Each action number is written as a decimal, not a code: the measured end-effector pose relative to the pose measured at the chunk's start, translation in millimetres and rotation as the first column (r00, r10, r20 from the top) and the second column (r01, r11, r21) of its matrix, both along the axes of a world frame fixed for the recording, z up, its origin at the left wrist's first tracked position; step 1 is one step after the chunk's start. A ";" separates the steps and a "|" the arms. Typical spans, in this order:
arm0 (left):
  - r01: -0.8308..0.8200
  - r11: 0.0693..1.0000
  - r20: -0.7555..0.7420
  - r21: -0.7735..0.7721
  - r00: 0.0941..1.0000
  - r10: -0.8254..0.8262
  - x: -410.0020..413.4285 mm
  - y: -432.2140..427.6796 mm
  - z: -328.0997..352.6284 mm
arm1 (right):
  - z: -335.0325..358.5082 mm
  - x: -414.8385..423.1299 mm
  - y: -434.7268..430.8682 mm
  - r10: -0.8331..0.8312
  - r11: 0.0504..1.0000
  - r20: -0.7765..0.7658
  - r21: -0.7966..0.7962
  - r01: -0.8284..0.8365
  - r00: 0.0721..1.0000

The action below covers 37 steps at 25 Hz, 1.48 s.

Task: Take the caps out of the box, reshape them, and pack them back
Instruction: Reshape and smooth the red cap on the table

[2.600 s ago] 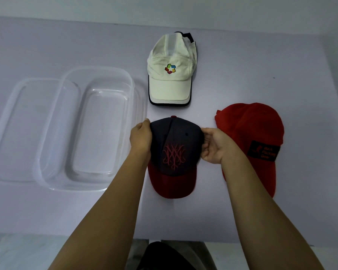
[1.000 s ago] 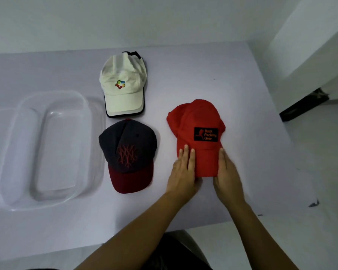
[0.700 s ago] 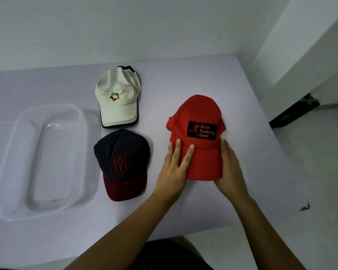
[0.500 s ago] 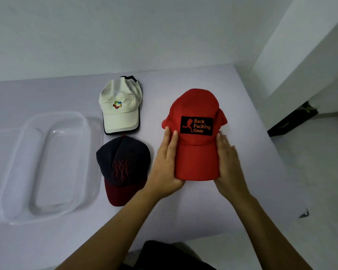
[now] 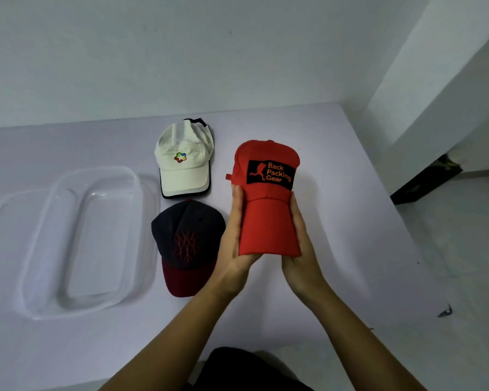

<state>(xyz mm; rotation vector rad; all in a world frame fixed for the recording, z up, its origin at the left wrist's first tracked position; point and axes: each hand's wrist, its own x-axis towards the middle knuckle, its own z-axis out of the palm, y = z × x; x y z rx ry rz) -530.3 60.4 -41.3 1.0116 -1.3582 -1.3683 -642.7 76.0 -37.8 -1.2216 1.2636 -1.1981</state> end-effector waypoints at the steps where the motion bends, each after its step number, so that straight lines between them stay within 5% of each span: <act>1: -0.019 1.000 0.002 -0.005 1.000 0.019 -1.9 -0.2 2.8 | -0.8 2.2 -0.2 0.021 1.000 0.008 0.008 -0.021 1.000; 4: -0.103 0.994 0.003 0.027 0.995 0.103 2.6 -1.3 6.7 | -4.7 5.3 -1.7 0.007 0.999 0.008 0.033 -0.007 1.000; 8: 0.086 0.981 0.443 -0.175 0.897 0.000 31.0 -5.5 4.4 | -6.4 -20.0 -5.4 0.117 0.984 -0.250 -0.100 -0.145 0.961; 10: 0.075 0.976 0.491 -0.202 0.871 0.034 35.7 -5.2 3.8 | -8.5 -29.3 -6.9 0.074 0.975 -0.378 -0.168 -0.147 0.923; 13: -0.034 0.991 0.358 -0.130 0.930 0.079 28.1 -3.4 3.7 | -2.8 -18.0 -7.6 0.063 0.961 -0.310 -0.239 -0.142 0.949; 18: -0.173 0.971 -0.146 0.165 0.969 0.198 4.2 20.0 4.4 | 1.2 22.1 1.9 0.021 0.979 0.034 -0.203 -0.014 0.999; 23: -0.187 0.969 -0.106 0.159 0.973 0.205 9.5 14.0 8.2 | 4.9 24.7 1.8 0.049 0.975 0.085 -0.222 -0.029 0.995; 26: -0.109 0.992 0.083 0.060 0.991 0.103 24.6 10.1 1.4 | 0.6 1.8 -3.7 0.081 0.959 -0.087 -0.265 -0.101 0.993; 29: 0.133 0.988 0.259 0.080 0.954 -0.149 54.4 7.4 -6.6 | -15.2 -41.5 -9.6 0.166 0.923 -0.448 -0.244 -0.299 0.878; 31: 0.157 0.964 0.144 0.217 0.971 -0.191 72.7 3.3 -3.2 | -23.3 -60.3 -7.4 0.161 0.901 -0.572 -0.247 -0.356 0.804; 35: -0.126 0.927 -0.052 0.353 0.987 0.154 80.5 -41.5 9.5 | -21.4 -60.6 -3.3 0.134 0.830 -0.676 -0.323 -0.454 0.725; 37: 0.032 0.885 -0.139 0.464 0.990 0.037 70.6 -65.4 23.7 | -18.5 -57.8 -5.3 0.105 0.796 -0.724 -0.350 -0.494 0.682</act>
